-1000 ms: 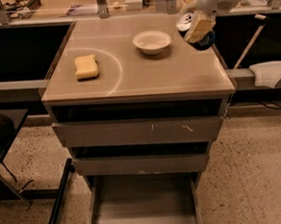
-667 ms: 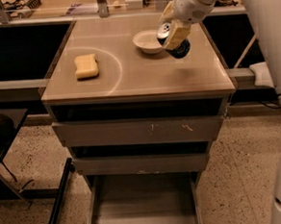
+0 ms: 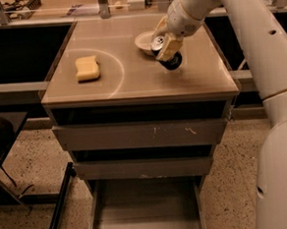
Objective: Pick pepsi can from bottom drawer and place on counter
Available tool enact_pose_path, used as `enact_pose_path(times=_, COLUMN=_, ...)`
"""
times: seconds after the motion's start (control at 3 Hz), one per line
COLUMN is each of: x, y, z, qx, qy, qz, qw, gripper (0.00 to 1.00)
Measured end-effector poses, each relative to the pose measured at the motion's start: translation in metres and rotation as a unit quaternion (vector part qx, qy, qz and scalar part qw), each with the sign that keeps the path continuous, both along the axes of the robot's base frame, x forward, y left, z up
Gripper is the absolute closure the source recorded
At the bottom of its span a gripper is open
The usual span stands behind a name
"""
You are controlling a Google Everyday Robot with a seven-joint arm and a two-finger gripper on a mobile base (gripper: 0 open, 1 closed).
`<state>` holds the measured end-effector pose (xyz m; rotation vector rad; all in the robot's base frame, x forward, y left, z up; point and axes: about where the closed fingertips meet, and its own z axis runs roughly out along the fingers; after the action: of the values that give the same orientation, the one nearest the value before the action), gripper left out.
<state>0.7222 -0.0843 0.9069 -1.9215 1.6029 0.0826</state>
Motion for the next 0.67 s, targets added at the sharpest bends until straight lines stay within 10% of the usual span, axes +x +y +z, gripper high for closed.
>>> enact_pose_path(times=0.67, x=0.0, y=0.0, z=0.0, qx=0.0, qy=0.0, qz=0.0, qw=1.0, gripper=0.35)
